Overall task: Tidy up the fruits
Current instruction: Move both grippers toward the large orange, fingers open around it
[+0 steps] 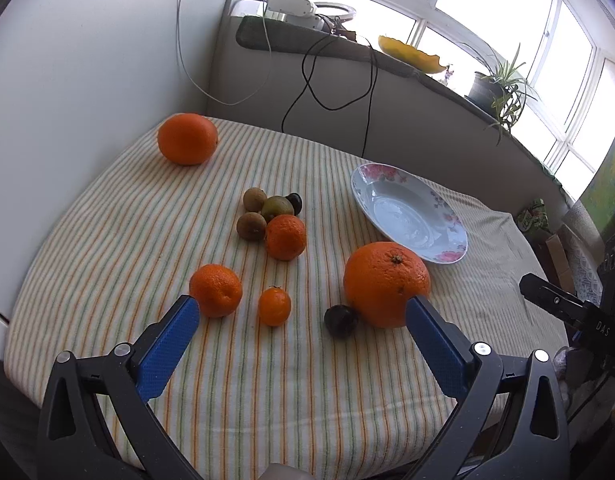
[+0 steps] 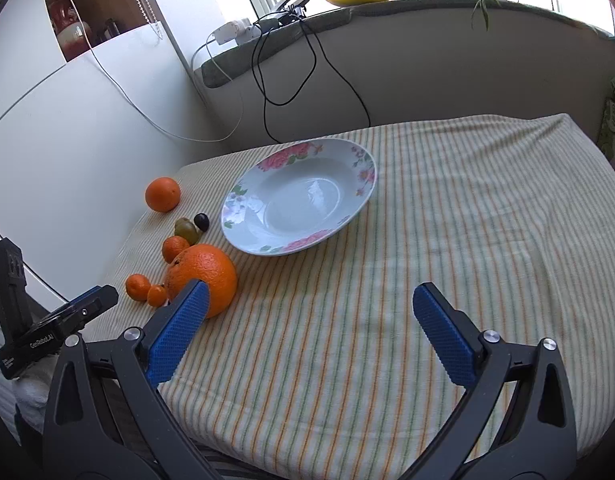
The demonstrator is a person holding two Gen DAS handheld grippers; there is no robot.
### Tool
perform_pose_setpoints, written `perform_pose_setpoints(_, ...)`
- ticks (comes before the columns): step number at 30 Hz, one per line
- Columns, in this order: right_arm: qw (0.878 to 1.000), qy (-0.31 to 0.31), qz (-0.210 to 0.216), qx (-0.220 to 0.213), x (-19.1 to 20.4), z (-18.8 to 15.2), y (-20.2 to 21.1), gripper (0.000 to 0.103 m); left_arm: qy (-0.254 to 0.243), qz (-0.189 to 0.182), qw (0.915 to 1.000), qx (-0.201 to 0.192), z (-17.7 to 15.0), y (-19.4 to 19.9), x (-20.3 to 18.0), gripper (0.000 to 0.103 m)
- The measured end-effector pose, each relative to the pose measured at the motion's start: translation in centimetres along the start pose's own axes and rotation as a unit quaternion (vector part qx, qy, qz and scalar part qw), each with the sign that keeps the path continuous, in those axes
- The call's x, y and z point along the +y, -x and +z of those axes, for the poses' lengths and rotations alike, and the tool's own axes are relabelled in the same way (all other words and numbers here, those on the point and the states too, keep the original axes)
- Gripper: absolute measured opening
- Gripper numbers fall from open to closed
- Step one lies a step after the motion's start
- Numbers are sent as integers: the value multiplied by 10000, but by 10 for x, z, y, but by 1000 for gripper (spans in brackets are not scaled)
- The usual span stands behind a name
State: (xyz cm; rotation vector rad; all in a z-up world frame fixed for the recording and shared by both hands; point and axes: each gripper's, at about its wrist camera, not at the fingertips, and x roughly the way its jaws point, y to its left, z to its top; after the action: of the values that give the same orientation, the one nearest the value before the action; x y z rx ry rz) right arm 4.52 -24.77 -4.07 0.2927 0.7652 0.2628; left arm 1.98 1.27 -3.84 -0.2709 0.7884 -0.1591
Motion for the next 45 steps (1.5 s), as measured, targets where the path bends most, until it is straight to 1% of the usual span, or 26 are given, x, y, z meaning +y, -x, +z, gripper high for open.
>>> perform_pose_setpoints(3, 9999, 25, 144, 78, 6, 0, -7, 103, 147, -232, 9996, 78, 0, -4, 3, 102)
perform_pose_setpoints(6, 9993, 16, 342, 172, 11, -1, -14, 103, 185, -331, 9992, 96, 0, -7, 3, 102)
perform_pose_setpoints(9, 9982, -41, 528, 282, 14, -2, -21, 103, 197, -492, 9985, 114, 1, -8, 1, 95)
perform_pose_setpoints(11, 9970, -111, 675, 359, 16, -2, -26, 102, 218, -659, 9975, 136, 3, -9, 0, 95)
perform_pose_setpoints(12, 9962, -155, 756, 405, 16, -1, -29, 101, 234, -776, 9966, 154, 3, -10, 0, 92)
perform_pose_setpoints(13, 9952, -203, 849, 453, 16, 0, -32, 100, 249, -899, 9955, 168, 4, -11, 0, 87)
perform_pose_setpoints(16, 9925, -309, 1039, 560, 19, 2, -40, 98, 188, -1090, 9937, 204, 4, -14, -4, 85)
perform_pose_setpoints(17, 9914, -329, 1114, 603, 20, 2, -43, 94, 143, -1111, 9935, 225, 5, -15, -6, 85)
perform_pose_setpoints(19, 9889, -373, 1250, 705, 23, 3, -48, 91, 26, -1151, 9930, 268, 6, -18, -10, 85)
perform_pose_setpoints(23, 9861, -429, 1372, 831, 30, 4, -58, 91, -113, -1226, 9918, 330, 10, -24, -16, 85)
perform_pose_setpoints(27, 9824, -583, 1501, 950, 32, 6, -68, 91, -107, -1327, 9903, 411, 11, -30, -19, 85)
perform_pose_setpoints(29, 9801, -659, 1580, 1008, 32, 7, -72, 85, -195, -1315, 9901, 441, 11, -33, -22, 85)
perform_pose_setpoints(31, 9784, -731, 1589, 1100, 31, 8, -78, 81, -292, -1299, 9900, 464, 10, -34, -25, 84)
perform_pose_setpoints(34, 9755, -853, 1625, 1213, 28, 9, -85, 80, -431, -1328, 9890, 484, 11, -36, -26, 83)
perform_pose_setpoints(36, 9718, -968, 1733, 1275, 26, 9, -89, 80, -483, -1379, 9879, 521, 11, -37, -26, 79)
perform_pose_setpoints(37, 9698, -1033, 1783, 1303, 24, 9, -91, 80, -525, -1402, 9873, 540, 11, -38, -27, 78)
perform_pose_setpoints(39, 9663, -1114, 1872, 1371, 22, 10, -95, 80, -651, -1424, 9860, 577, 10, -38, -29, 78)
perform_pose_setpoints(41, 9637, -1148, 1930, 1442, 21, 10, -98, 75, -740, -1457, 9846, 618, 9, -40, -32, 78)
perform_pose_setpoints(45, 9598, -1196, 2022, 1538, 22, 12, -103, 74, -783, -1444, 9840, 694, 8, -47, -33, 78)
